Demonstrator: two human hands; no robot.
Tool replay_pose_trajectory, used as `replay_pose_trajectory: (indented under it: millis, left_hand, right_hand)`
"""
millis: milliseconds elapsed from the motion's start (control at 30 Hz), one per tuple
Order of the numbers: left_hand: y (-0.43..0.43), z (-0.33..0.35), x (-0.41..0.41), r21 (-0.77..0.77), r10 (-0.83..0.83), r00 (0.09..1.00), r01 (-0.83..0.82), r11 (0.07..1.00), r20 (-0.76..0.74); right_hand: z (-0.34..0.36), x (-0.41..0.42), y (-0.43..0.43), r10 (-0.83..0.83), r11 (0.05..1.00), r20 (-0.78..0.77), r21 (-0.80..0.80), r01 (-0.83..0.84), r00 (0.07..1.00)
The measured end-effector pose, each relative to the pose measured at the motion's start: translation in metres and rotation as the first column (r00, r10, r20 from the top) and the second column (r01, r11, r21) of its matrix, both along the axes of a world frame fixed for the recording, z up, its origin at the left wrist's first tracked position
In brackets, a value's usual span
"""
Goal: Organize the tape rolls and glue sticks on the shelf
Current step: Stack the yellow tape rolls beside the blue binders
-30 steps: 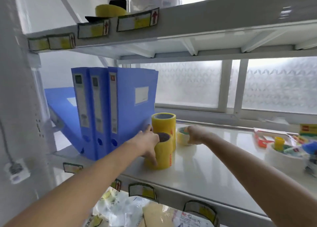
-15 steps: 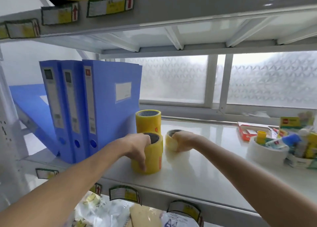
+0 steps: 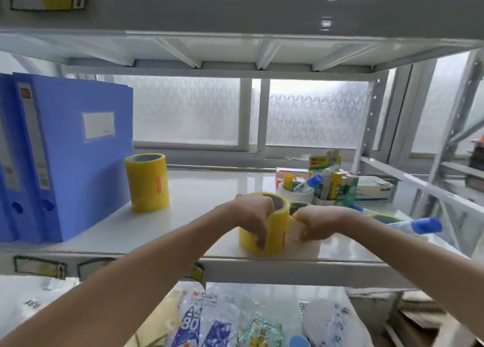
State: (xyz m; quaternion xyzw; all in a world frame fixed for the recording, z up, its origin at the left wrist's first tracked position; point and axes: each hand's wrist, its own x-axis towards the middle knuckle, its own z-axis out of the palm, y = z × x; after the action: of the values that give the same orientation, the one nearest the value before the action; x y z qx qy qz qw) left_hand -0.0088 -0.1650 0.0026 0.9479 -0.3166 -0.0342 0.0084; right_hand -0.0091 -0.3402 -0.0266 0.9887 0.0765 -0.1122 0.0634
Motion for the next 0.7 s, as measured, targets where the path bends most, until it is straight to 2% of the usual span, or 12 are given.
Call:
replay_pose_trajectory:
  millis: [300,400,567,700]
  left_hand:
    - [-0.069,-0.006,0.009,-0.052,-0.091,0.995,0.092,0.994,0.029]
    - [-0.074,-0.008,0.009,-0.072,-0.105,0.994,0.107,0.992,0.033]
    - [-0.084,-0.009,0.008,-0.089,-0.118,0.993,0.12,0.989,0.025]
    - [-0.092,-0.008,0.005,-0.12,-0.128,0.992,0.13,0.984,0.021]
  right_hand:
    - [0.005,-0.006,-0.044,-0.137,0.99,0.112,-0.031,0.141,0.984]
    - [0.009,-0.003,-0.048,-0.114,0.993,0.077,-0.027,0.116,0.991]
    - [0.013,0.007,-0.06,-0.132,0.983,0.009,-0.129,0.132,0.991]
    - [0.015,0.007,-0.072,-0.169,0.982,0.009,-0.086,0.169,0.986]
